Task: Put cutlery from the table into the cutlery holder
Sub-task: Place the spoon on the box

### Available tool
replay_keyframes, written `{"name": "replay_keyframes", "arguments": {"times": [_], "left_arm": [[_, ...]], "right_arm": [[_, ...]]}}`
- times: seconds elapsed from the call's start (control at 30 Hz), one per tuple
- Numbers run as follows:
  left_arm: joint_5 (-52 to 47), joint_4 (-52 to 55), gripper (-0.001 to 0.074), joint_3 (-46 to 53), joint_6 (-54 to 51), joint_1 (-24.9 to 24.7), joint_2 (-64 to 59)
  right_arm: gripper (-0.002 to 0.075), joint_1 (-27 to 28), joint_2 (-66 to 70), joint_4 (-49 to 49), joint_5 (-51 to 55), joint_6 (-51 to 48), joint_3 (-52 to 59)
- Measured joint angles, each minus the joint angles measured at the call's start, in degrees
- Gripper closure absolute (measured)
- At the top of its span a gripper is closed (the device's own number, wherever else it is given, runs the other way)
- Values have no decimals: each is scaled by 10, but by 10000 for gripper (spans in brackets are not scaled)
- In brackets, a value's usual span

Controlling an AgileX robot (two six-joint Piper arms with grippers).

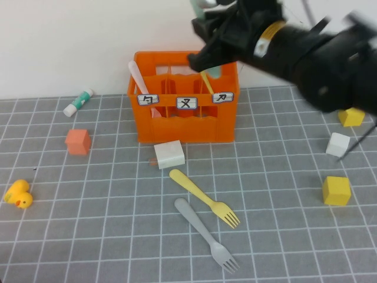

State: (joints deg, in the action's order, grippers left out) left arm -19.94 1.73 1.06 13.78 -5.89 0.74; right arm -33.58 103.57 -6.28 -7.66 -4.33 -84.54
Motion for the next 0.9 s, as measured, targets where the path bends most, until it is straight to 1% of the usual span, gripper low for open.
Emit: {"name": "replay_keyframes", "arguments": {"times": [0.13, 0.2, 0.3, 0.5, 0.63, 0.9], "left_arm": [[0, 0, 736, 0, 0, 0, 0], [0, 0, 736, 0, 0, 0, 0], [0, 0, 736, 0, 0, 0, 0], [0, 0, 736, 0, 0, 0, 0], [0, 0, 736, 0, 0, 0, 0], [0, 0, 736, 0, 0, 0, 0]], "right_arm": [[583, 0, 50, -28, -102, 101, 0], [583, 0, 73, -79, -165, 147, 0], [583, 0, 105, -141, -208, 195, -24], [583, 0, 177, -213, -226, 294, -126], [584, -1, 202, -266, -222, 345, -170], [584, -13, 227, -397, -205, 429, -179]]}}
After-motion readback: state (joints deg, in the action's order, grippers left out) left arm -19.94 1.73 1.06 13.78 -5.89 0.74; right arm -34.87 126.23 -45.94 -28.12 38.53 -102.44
